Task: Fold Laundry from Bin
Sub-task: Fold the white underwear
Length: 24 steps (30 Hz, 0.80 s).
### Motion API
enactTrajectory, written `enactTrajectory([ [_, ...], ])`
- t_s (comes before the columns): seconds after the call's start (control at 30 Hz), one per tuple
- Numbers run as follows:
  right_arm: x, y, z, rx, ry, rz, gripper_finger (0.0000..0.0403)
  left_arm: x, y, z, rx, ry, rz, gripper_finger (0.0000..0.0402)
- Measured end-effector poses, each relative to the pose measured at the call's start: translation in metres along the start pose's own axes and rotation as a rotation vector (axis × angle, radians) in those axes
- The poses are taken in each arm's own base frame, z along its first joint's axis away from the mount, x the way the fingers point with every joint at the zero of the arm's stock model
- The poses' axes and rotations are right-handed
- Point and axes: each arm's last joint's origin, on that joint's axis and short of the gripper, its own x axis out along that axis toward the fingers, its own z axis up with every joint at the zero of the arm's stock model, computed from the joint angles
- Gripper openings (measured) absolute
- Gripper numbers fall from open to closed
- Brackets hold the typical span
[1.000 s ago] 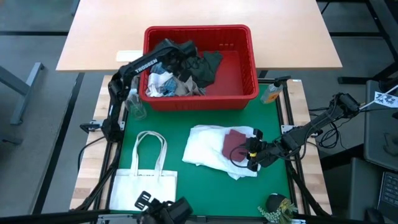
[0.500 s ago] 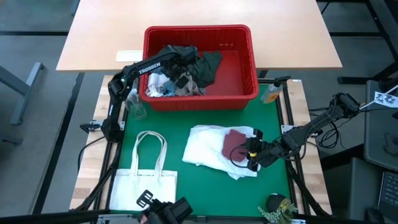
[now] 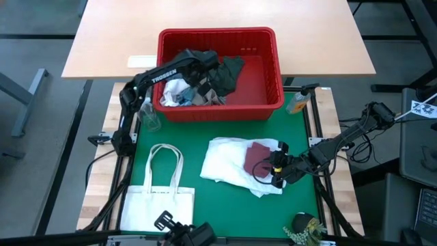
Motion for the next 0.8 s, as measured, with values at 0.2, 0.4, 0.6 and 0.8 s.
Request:
enactTrajectory([
  [0.2,0.000,0.000,0.000,0.000,0.000,-0.001,0.0154,-0.041,0.003,0.009,-0.039,-0.146,-0.049,0.0002],
  [0.4,0.000,0.000,0.000,-0.015,0.000,-0.002,0.0154,-0.090,0.005,0.011,-0.079,-0.328,-0.115,0.0002],
  [0.6,0.000,0.000,0.000,-0.030,0.000,-0.001,0.0154,-0.129,0.002,0.001,-0.083,-0.494,-0.209,0.0001],
  [0.8,-0.010,0.001,0.010,-0.048,-0.037,0.028,0.0154,-0.163,-0.008,-0.007,-0.076,-0.654,-0.345,0.0001],
])
